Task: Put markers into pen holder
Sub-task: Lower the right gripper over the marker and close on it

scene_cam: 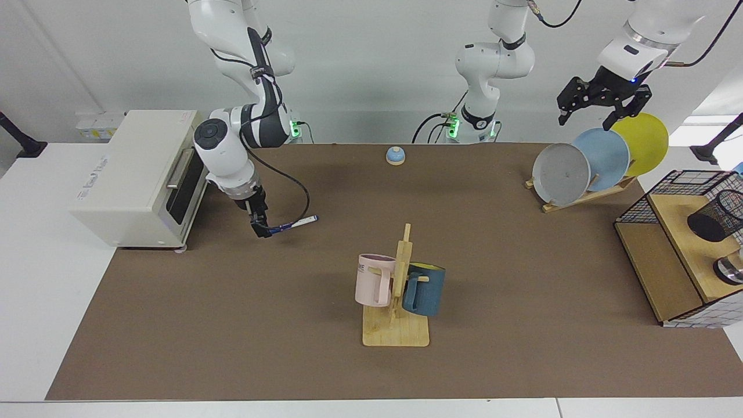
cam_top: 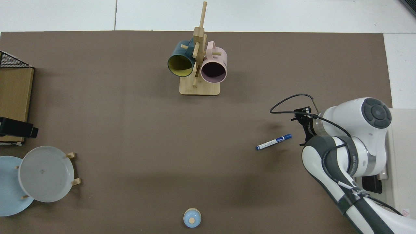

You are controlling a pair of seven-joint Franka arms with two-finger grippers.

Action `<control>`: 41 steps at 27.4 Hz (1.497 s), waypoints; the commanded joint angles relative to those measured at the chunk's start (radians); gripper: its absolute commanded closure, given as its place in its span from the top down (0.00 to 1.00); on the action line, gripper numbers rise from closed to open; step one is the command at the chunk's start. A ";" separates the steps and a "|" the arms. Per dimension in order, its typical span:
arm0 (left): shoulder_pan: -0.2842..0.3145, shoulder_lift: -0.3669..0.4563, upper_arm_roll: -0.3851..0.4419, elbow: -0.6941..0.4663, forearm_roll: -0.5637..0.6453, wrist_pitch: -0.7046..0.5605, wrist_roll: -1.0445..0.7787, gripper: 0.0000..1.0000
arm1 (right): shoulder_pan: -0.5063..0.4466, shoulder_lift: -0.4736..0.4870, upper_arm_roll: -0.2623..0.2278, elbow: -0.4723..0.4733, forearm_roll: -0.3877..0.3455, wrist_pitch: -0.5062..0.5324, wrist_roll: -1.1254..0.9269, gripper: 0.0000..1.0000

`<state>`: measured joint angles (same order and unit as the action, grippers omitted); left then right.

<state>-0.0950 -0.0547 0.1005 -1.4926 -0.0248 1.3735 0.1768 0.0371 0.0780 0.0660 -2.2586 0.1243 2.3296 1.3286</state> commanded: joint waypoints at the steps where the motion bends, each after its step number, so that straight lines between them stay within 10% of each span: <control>1: 0.009 -0.039 -0.005 -0.044 -0.009 0.003 -0.010 1.00 | 0.001 0.000 0.006 -0.027 0.014 0.051 0.027 0.99; 33: 0.009 -0.039 -0.005 -0.044 -0.009 -0.001 -0.013 1.00 | 0.098 0.049 0.006 -0.107 0.020 0.208 0.101 0.97; 38: 0.009 -0.039 -0.005 -0.044 -0.009 0.001 -0.013 1.00 | 0.098 0.048 0.006 -0.107 0.020 0.208 0.100 0.87; 41: 0.009 -0.039 -0.007 -0.044 -0.009 0.001 -0.011 0.99 | 0.098 0.048 0.006 -0.107 0.020 0.206 0.101 0.55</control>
<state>-0.0950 -0.0673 0.1004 -1.5084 -0.0249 1.3735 0.1754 0.1381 0.1295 0.0686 -2.3480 0.1348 2.5009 1.4108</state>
